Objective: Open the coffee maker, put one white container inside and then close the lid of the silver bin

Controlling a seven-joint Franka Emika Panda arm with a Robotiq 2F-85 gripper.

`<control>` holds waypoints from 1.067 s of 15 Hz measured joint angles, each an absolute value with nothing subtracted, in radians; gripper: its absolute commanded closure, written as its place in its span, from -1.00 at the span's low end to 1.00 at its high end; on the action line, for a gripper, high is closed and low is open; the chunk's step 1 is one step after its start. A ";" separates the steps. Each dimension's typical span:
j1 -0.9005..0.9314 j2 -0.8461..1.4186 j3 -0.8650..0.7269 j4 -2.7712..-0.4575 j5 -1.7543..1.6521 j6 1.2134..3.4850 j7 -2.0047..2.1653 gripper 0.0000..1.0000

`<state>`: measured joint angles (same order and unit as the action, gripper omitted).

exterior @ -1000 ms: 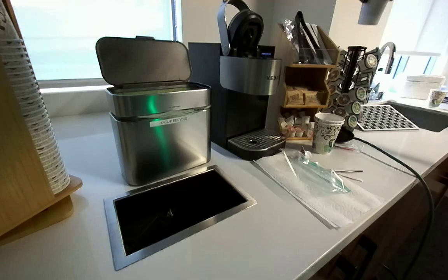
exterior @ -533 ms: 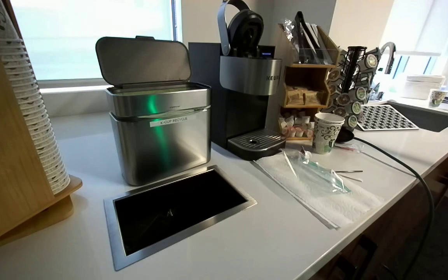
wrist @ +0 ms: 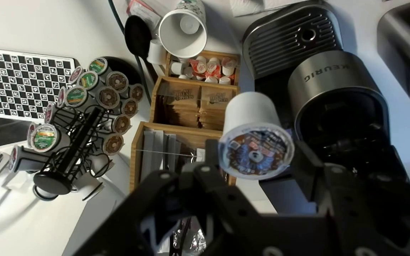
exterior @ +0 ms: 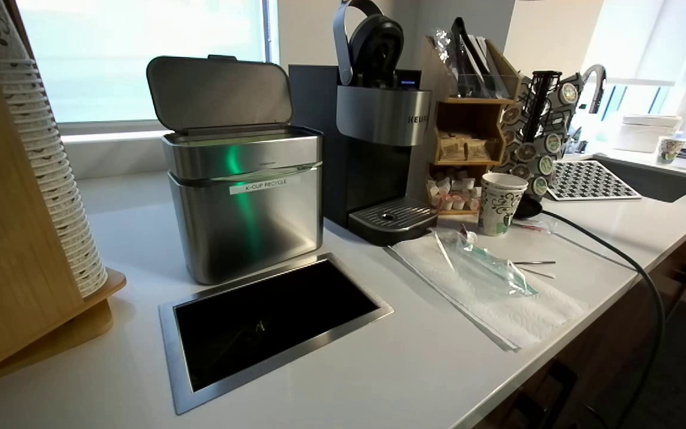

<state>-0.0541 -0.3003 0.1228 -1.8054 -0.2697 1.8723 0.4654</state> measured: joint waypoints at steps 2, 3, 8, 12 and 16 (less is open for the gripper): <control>-0.051 -0.290 0.123 -1.791 -0.270 1.874 0.457 0.43; -0.050 -0.277 0.123 -1.773 -0.270 1.874 0.449 0.43; -0.033 -0.126 0.122 -1.613 -0.255 1.872 0.358 0.43; -0.007 0.004 0.118 -1.521 -0.210 1.853 0.283 -0.07; 0.001 0.061 0.106 -1.485 -0.187 1.842 0.272 -0.07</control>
<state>0.0006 0.0614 0.1059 -1.4846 -0.1868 1.8421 0.2719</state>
